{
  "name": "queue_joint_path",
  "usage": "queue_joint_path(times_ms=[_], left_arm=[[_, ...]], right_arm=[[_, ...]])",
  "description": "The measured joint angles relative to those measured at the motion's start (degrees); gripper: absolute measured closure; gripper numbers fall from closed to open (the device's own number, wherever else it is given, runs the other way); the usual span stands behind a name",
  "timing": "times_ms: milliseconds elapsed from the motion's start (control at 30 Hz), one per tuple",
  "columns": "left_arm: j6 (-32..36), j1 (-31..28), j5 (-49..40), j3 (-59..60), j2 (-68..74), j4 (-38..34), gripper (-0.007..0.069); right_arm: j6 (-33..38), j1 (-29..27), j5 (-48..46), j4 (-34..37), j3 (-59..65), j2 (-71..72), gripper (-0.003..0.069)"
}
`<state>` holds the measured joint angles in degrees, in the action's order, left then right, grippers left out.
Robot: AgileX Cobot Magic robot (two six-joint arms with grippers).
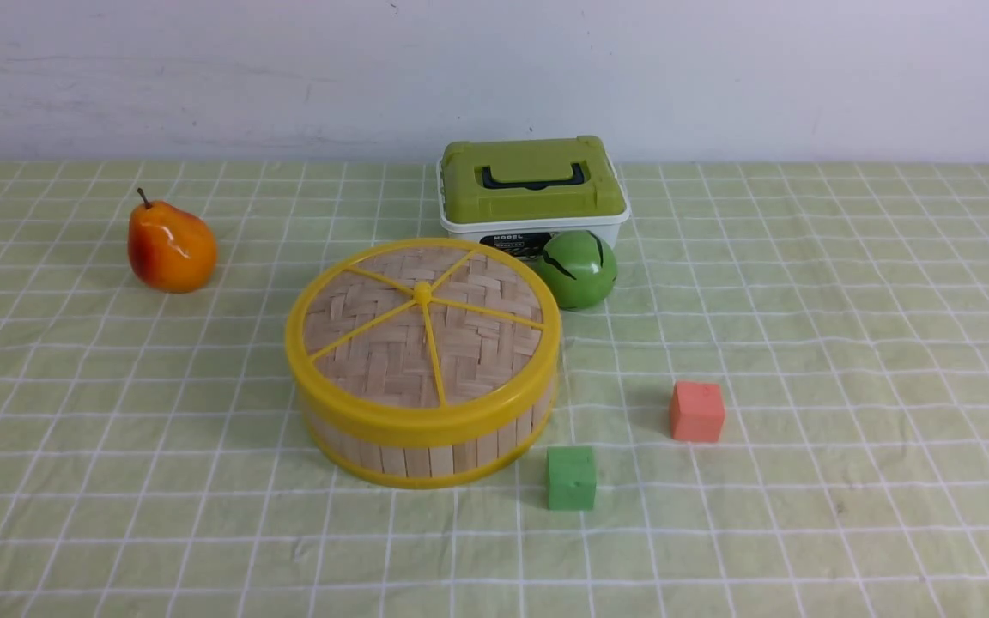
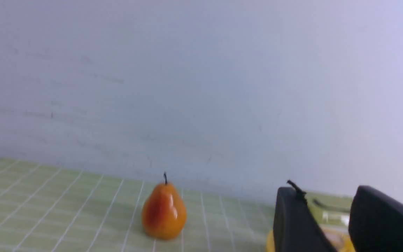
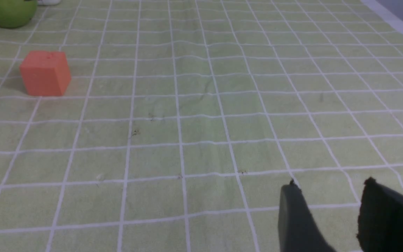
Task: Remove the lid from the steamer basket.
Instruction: Use the left arm to lift the lid of the steamer
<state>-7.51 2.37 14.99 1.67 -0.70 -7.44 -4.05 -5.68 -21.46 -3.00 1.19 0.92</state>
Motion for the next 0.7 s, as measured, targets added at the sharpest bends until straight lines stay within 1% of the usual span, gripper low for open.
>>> queue_joint_path(times_ms=[33,67,167,200,233,267,333,367,400,467,500,567,600,700], left_arm=[[-1.94,0.00,2.62,0.00,0.00,0.00,0.0388],[-2.52,0.00,3.37,0.00,0.00,0.00,0.0388],[-9.77,0.00,9.87,0.00,0.00,-0.58,0.0388],[-10.77,0.00,10.48,0.00,0.00,-0.58,0.0388],[-13.96,0.00,11.64,-0.11,0.00,-0.85,0.0393],[-15.41,0.00,11.20,-0.60,0.00,-0.99,0.0407],[-17.54,0.00,5.99,-4.09,0.08,-1.10,0.0467],[-17.66,0.00,3.03,-6.57,0.63,-1.10,0.0507],[-17.66,0.00,3.03,-7.11,0.80,-1.10,0.0516],[-16.19,0.00,-4.38,-14.22,4.47,-0.98,0.0616],[-14.67,0.00,-7.36,-17.24,6.99,-0.74,0.0637],[-10.77,-0.01,-13.20,-23.79,14.50,-0.53,0.0637],[-10.47,-0.01,-13.67,-24.36,15.21,-0.48,0.0637],[-6.45,-0.01,-17.72,-33.25,27.32,-0.35,0.0637]], right_arm=[[0.00,0.00,0.00,0.00,0.00,0.00,0.0418],[0.00,0.00,0.00,0.00,0.00,0.00,0.0418],[0.00,0.00,0.00,0.00,0.00,0.00,0.0418],[0.00,0.00,0.00,0.00,0.00,0.00,0.0418],[0.00,0.00,0.00,0.00,0.00,0.00,0.0418],[0.00,0.00,0.00,0.00,0.00,0.00,0.0418],[0.00,0.00,0.00,0.00,0.00,0.00,0.0418],[0.00,0.00,0.00,0.00,0.00,0.00,0.0418],[0.00,0.00,0.00,0.00,0.00,0.00,0.0418],[0.00,0.00,0.00,0.00,0.00,0.00,0.0418],[0.00,0.00,0.00,0.00,0.00,0.00,0.0418],[0.00,0.00,0.00,0.00,0.00,0.00,0.0418],[0.00,0.00,0.00,0.00,0.00,0.00,0.0418],[0.00,0.00,0.00,0.00,0.00,0.00,0.0418]])
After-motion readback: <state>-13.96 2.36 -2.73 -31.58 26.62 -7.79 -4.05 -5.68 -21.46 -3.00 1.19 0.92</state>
